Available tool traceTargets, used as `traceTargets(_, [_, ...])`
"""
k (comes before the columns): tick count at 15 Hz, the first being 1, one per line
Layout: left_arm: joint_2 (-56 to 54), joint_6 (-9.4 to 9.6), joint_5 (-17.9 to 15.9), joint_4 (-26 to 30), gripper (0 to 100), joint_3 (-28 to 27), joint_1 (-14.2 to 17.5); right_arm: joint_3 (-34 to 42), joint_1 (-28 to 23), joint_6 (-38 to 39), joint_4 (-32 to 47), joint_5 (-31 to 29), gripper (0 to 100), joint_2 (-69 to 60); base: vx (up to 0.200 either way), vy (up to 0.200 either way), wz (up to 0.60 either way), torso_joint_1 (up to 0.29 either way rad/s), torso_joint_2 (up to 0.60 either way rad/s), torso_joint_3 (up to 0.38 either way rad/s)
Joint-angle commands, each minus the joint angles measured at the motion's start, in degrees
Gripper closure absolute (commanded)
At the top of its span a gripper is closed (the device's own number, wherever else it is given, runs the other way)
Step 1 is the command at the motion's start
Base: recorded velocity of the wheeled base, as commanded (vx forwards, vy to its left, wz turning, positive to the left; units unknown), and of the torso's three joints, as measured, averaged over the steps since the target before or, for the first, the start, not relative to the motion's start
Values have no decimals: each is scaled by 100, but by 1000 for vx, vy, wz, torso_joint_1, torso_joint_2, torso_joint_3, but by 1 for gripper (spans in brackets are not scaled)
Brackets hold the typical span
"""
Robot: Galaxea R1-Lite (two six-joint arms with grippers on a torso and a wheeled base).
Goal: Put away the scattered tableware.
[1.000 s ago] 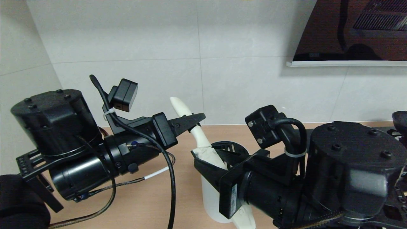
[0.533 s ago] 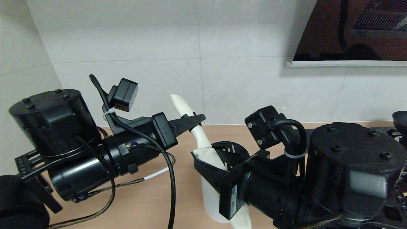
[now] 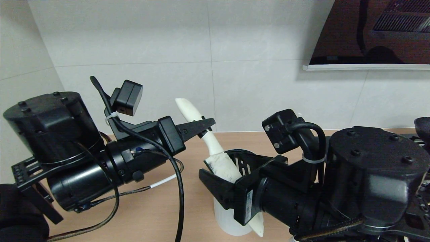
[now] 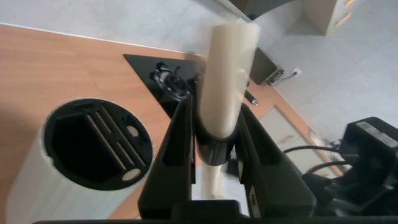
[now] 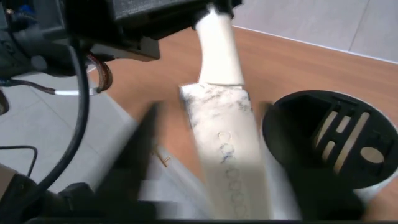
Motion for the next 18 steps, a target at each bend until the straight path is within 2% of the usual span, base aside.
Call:
traceTargets(1, [-88,0,25,0,100,-35,-66,-5,-7,-1,-1,12,0,-7,0,0,0,0,0,0])
traceTargets(4, [-132,18,183,115,100,-158,-92,-5,-34,-10,-1,-67,0,-42,0,0,0,0,0,0])
traceTargets(6, [-158,158,386,378,100,-334,-92,22,-183,-45,17,-138,0,-235,0,0,0,0,0,0])
traceTargets(7, [-167,308,693,633,100,-519,-92,48,-350,-63,70,-129,0,-385,0,0,0,0,0,0])
traceTargets(8, [-167,325,720,660,100,-536,-92,48,-368,-63,70,-129,0,-394,0,0,0,0,0,0])
traceTargets(9, [-202,694,1440,1371,100,-1099,-180,57,-816,-72,70,-94,0,-613,0,0,0,0,0,0])
traceTargets(10, [-211,853,1774,1644,100,-1371,-233,57,-1053,-89,96,-67,0,-710,0,0,0,0,0,0])
traceTargets(11, [-167,1222,2143,1943,100,-1767,-268,48,-1387,-98,263,-67,0,-815,0,0,0,0,0,0])
traceTargets(13, [-70,1898,2389,2048,100,-2118,-312,48,-1739,-98,483,-67,0,-877,0,0,0,0,0,0])
traceTargets(14, [-27,2452,2530,2022,100,-2303,-312,30,-1932,-98,492,-67,0,-859,0,0,0,0,0,0])
traceTargets(15, [-18,2777,2697,1996,100,-2338,-329,30,-2038,-98,492,-67,0,-842,0,0,0,0,0,0])
traceTargets(16, [-9,2944,2899,1996,100,-2321,-444,22,-2108,-107,492,-67,0,-807,0,0,0,0,0,0])
traceTargets(18, [220,3023,3594,1916,100,-2277,-1041,22,-2170,-107,492,-67,0,-736,0,0,0,0,0,0])
